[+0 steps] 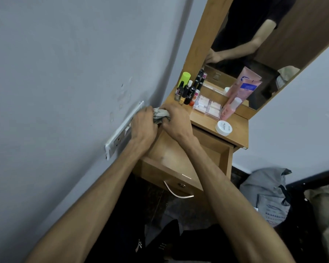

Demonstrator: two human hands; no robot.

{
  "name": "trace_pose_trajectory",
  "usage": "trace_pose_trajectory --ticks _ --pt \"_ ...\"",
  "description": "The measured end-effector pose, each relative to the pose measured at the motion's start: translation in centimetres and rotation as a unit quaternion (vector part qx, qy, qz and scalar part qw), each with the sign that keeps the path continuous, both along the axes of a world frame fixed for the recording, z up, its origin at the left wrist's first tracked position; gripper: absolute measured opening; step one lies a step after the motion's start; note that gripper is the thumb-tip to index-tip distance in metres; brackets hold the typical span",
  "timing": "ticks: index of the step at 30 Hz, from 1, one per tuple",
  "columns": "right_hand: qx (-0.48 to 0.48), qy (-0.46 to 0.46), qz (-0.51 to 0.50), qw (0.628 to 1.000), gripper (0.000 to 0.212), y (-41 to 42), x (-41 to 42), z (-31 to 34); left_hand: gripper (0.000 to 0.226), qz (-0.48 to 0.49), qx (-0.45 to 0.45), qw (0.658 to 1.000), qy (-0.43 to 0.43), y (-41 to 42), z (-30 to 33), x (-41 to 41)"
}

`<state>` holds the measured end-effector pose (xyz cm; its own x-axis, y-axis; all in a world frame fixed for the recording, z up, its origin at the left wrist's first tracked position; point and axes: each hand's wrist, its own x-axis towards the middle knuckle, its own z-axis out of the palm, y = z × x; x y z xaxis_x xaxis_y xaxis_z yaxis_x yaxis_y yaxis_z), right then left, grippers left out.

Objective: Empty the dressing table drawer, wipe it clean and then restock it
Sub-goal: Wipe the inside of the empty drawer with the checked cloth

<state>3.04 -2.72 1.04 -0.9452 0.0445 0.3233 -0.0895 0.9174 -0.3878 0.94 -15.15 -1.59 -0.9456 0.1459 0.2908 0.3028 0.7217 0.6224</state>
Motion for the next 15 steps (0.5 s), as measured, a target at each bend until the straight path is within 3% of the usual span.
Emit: trace_pose_trajectory --ticks 2,6,10,12,15 --pt "0.082 -0.005 0.017 0.997 0.03 0.7 -2.0 -0.4 0.022 0.001 -0.037 0.999 -0.017 1.1 -0.5 -1.7" --pt "0.202 -0.074 0.028 0.976 0.033 1.2 -4.5 -2.2 0.027 -0.028 -0.209 0.976 -0.046 3.2 -2.3 -4.5" --pt "0.188 -0.146 0.014 0.971 0.019 1.6 -5.0 -3.8 0.026 -0.094 -0.296 0.949 -0.047 4.2 -3.8 -6.7" --pt "0.184 -0.182 0.017 0.966 0.023 1.7 -5.3 -3.8 0.027 -0.111 -0.27 0.953 -0.077 4.1 -4.6 -6.6" --pt "0.196 -0.237 0.05 0.95 0.03 1.1 -5.5 -3.1 0.026 -0.106 -0.097 0.969 -0.202 3.1 -6.5 -5.6"
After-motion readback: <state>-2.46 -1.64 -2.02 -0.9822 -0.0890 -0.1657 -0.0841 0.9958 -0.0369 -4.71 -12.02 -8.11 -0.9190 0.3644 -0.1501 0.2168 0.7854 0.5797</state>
